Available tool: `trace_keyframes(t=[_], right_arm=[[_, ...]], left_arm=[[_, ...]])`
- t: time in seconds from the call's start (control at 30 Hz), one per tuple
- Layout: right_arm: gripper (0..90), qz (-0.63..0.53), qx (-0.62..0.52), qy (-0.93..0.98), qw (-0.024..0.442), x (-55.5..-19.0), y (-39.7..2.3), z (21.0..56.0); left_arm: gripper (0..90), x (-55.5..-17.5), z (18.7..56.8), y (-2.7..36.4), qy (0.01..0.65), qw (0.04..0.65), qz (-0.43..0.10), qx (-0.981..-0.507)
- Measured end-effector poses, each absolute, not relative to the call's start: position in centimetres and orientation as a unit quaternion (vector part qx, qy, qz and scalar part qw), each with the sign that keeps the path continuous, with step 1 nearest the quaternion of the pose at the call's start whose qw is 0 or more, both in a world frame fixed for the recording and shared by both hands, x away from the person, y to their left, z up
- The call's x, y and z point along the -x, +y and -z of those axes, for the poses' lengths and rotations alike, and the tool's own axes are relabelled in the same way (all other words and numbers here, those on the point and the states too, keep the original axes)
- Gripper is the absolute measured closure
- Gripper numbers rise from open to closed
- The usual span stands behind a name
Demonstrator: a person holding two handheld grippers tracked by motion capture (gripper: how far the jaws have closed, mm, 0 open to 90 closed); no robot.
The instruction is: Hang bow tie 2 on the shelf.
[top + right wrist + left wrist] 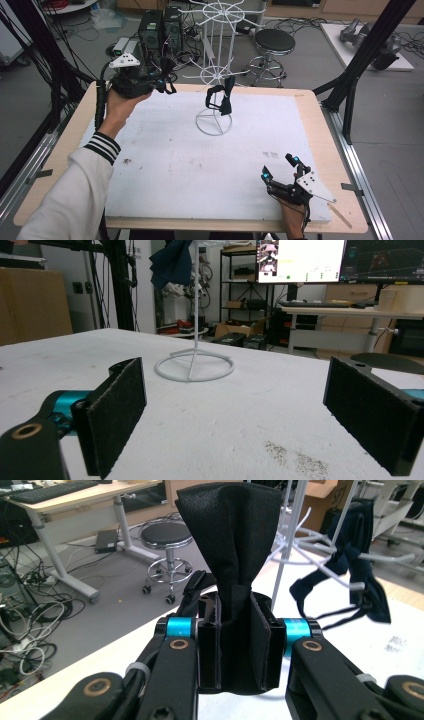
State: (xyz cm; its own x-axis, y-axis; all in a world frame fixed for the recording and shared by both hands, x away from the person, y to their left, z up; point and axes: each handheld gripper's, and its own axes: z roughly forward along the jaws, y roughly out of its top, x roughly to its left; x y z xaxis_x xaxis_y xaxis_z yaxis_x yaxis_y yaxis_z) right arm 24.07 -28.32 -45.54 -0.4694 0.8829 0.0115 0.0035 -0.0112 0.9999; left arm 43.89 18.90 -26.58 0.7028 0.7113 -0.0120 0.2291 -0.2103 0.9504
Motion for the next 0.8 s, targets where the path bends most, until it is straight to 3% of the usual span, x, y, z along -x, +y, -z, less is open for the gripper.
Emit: trace_keyframes(t=[0.8], right_arm=[[9.5, -0.611, -0.365, 0.603, 0.361, -24.0, -28.3, 45.6]], left_arm=[[75.8, -45.1, 25.4, 15.5, 0.299, 0.548, -0.215, -0.751]])
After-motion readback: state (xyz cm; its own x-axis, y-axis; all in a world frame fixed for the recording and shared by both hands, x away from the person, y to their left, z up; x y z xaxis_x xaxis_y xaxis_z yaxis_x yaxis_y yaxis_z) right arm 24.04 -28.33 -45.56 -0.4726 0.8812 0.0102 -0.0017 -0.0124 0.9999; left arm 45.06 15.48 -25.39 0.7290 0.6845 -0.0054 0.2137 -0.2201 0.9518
